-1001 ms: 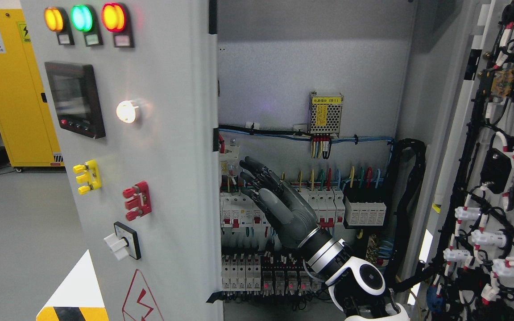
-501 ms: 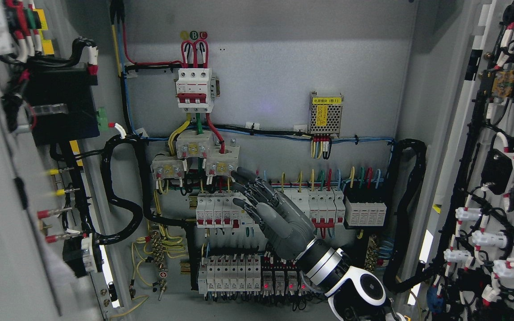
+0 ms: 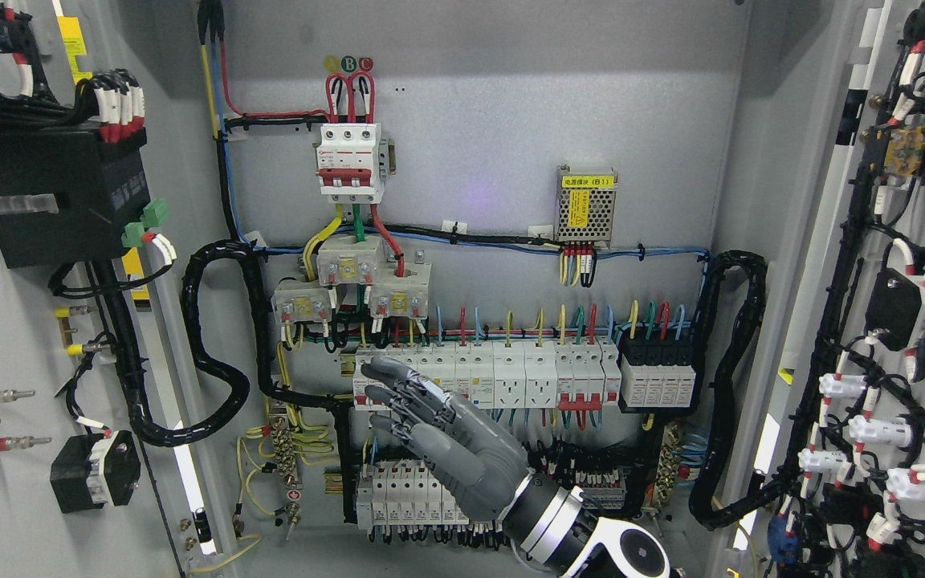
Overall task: Open door with both hands
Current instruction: 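Swing the meter-panel door open with the right hand, then lower and withdraw the right hand from the cabinet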
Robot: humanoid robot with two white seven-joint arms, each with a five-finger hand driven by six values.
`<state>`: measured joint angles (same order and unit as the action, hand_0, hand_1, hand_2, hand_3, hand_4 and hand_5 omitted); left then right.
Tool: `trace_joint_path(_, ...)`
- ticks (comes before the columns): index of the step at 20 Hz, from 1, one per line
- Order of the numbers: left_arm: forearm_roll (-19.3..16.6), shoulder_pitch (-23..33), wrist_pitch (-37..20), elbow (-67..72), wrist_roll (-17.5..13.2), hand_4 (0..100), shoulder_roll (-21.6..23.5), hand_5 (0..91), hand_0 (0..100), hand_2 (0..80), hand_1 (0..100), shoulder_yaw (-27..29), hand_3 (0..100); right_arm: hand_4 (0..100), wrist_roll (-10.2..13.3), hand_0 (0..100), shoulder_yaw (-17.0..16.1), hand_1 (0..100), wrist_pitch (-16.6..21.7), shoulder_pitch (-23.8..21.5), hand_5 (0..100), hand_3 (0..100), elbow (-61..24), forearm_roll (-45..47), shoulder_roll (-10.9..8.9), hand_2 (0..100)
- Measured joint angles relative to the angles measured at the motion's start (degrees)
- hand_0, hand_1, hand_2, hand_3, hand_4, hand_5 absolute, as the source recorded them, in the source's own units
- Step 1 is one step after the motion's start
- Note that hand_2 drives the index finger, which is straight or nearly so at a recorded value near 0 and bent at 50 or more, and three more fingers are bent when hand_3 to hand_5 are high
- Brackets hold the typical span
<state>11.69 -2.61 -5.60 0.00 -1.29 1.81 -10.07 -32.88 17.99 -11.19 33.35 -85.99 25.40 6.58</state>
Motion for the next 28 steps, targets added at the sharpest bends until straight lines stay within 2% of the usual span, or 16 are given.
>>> trace_joint_path(9,0.00,0.10,0.00,0.00,-0.28,0,0.34,0.0,12,0.0,56,0.01,0,0,-0.06,0,8.62,50,-0.06,-2.93,0,0,-3.94,0.04,-0.36,4)
trace_joint_path(12,0.00,0.13,0.00,0.00,-0.28,0,0.39,0.0,12,0.0,56,0.01,0,0,-2.57,0,11.55,50,-0.07,-3.63,0,0,-4.74,-0.02,-0.47,4)
trace_joint_path(17,0.00,0.18,0.00,0.00,-0.29,0,0.47,0.0,12,0.0,56,0.01,0,0,-4.16,0,15.58,50,-0.08,-4.16,0,0,-5.70,-0.26,-0.54,4)
trace_joint_path(23,0.00,0.22,0.00,0.00,-0.42,0,0.49,0.0,12,0.0,56,0.01,0,0,-4.51,0,19.24,50,-4.15,-4.09,0,0,-6.04,-0.47,-0.15,4)
trace_joint_path(28,0.00,0.22,0.00,0.00,-0.44,0,0.48,0.0,12,0.0,56,0.02,0,0,-4.53,0,21.25,50,-5.37,-3.16,0,0,-5.84,-0.52,0.56,4)
